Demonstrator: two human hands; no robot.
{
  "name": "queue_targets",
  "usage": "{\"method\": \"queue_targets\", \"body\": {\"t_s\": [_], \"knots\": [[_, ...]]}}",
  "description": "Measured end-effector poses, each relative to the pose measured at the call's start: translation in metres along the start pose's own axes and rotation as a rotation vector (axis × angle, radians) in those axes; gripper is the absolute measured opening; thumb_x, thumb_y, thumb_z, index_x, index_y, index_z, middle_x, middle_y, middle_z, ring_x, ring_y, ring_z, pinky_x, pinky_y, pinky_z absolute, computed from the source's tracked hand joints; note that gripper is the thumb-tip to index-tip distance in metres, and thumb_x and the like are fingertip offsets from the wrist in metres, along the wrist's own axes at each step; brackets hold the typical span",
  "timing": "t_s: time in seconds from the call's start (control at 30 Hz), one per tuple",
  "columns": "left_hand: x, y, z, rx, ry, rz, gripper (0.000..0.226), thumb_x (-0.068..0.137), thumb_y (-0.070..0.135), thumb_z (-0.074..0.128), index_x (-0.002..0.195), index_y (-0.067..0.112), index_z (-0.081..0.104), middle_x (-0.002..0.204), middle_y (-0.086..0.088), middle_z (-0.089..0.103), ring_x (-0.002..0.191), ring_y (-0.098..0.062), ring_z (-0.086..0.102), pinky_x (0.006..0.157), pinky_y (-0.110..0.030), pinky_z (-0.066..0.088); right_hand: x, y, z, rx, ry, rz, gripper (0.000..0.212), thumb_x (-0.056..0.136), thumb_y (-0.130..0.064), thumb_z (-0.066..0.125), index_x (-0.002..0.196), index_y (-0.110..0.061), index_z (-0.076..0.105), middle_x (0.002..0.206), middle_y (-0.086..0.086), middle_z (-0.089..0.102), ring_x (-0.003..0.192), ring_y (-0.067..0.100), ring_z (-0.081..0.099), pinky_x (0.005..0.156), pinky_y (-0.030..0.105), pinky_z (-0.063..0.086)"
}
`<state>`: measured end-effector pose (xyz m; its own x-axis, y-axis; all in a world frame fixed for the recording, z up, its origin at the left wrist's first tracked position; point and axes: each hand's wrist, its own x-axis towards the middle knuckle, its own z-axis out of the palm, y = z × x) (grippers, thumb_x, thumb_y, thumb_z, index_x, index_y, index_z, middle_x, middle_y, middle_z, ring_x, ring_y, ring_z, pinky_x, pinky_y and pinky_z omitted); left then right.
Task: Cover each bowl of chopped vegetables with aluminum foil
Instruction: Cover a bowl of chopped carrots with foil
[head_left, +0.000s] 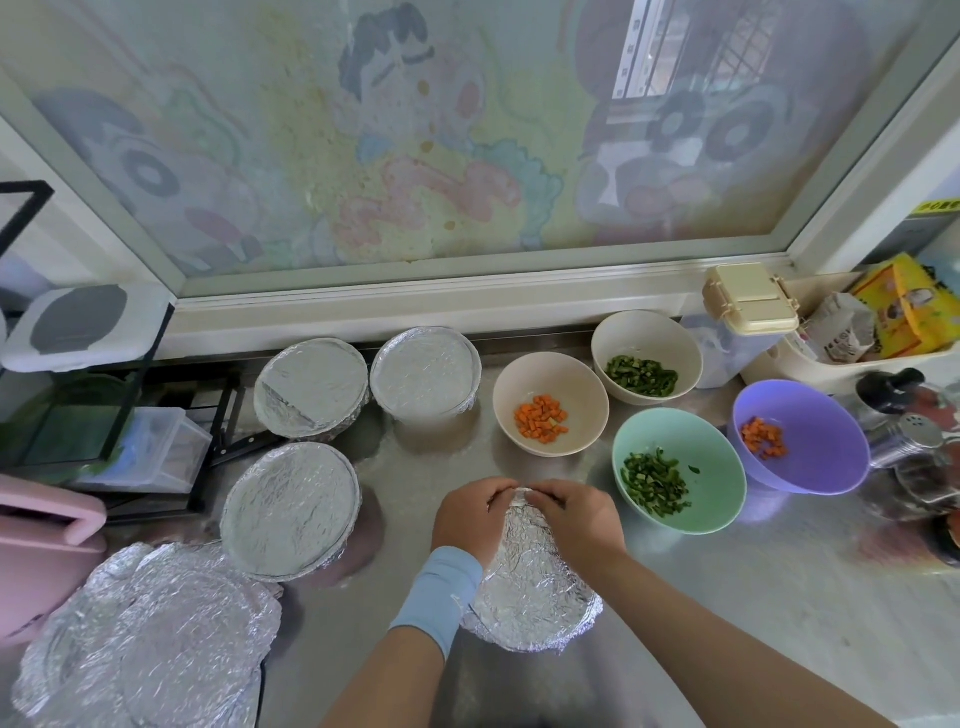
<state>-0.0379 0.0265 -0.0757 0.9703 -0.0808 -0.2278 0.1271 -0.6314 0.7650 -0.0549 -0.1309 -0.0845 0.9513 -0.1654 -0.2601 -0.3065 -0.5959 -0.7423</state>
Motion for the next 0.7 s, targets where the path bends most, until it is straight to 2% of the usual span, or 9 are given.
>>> {"method": "queue_targets", "body": {"t_s": [0.2,0.33,0.43,0.5,0.6,0.7], "knots": [[-0.003,0.004,0.001,0.046,0.029,-0.032,0.020,0.098,0.027,0.054,0.105,0.027,0.073,0.100,0.011,0.073,0.090,-0.007,0.064,0.083,-0.025,0.051,0.002,-0.001,-0.001,-0.061,-0.033,-0.062,0.014,0.090,-0.042,0.065,0.099,-0.038,0.075,0.080,-0.022,0.070,0.073,-0.002,0.060,0.066,0.019,0.046],[-0.008,0.003,0.001,0.089,0.069,-0.063,0.020,0.099,0.024,0.050,0.104,0.027,0.069,0.098,0.012,0.071,0.087,-0.008,0.062,0.077,-0.020,0.047,0.000,0.002,-0.001,-0.129,0.096,-0.150,0.018,0.088,-0.034,0.069,0.106,-0.029,0.071,0.106,-0.017,0.062,0.099,0.004,0.052,0.081,0.021,0.042],[-0.008,0.003,-0.001,0.073,0.054,-0.073,0.023,0.096,0.020,0.049,0.104,0.027,0.069,0.100,0.011,0.071,0.093,-0.010,0.064,0.082,-0.024,0.051,-0.003,0.003,0.001,-0.100,0.126,-0.121,0.007,0.087,-0.033,0.070,0.090,-0.027,0.073,0.088,-0.014,0.066,0.086,0.007,0.058,0.074,0.027,0.048],[-0.008,0.004,0.000,0.083,0.014,-0.024,0.031,0.096,0.016,0.047,0.113,0.029,0.070,0.111,0.010,0.071,0.102,-0.010,0.064,0.090,-0.023,0.050,-0.005,0.003,0.004,-0.094,0.111,-0.120,0.010,0.089,-0.034,0.068,0.089,-0.028,0.075,0.077,-0.012,0.071,0.072,0.008,0.063,0.067,0.032,0.053],[-0.008,0.007,0.001,0.113,-0.017,0.005,0.038,0.095,0.013,0.047,0.120,0.031,0.070,0.121,0.012,0.069,0.110,-0.009,0.062,0.095,-0.018,0.045,-0.005,0.003,0.005,-0.111,0.100,-0.106,0.015,0.091,-0.039,0.064,0.098,-0.032,0.075,0.081,-0.013,0.074,0.072,0.008,0.066,0.068,0.033,0.055],[-0.010,0.006,0.004,0.068,0.027,-0.020,0.025,0.096,0.029,0.054,0.113,0.033,0.072,0.113,0.015,0.071,0.104,-0.005,0.063,0.092,-0.019,0.048,-0.004,0.004,0.004,-0.148,0.086,-0.113,0.017,0.093,-0.041,0.062,0.100,-0.033,0.075,0.084,-0.012,0.074,0.075,0.010,0.067,0.069,0.031,0.054]]}}
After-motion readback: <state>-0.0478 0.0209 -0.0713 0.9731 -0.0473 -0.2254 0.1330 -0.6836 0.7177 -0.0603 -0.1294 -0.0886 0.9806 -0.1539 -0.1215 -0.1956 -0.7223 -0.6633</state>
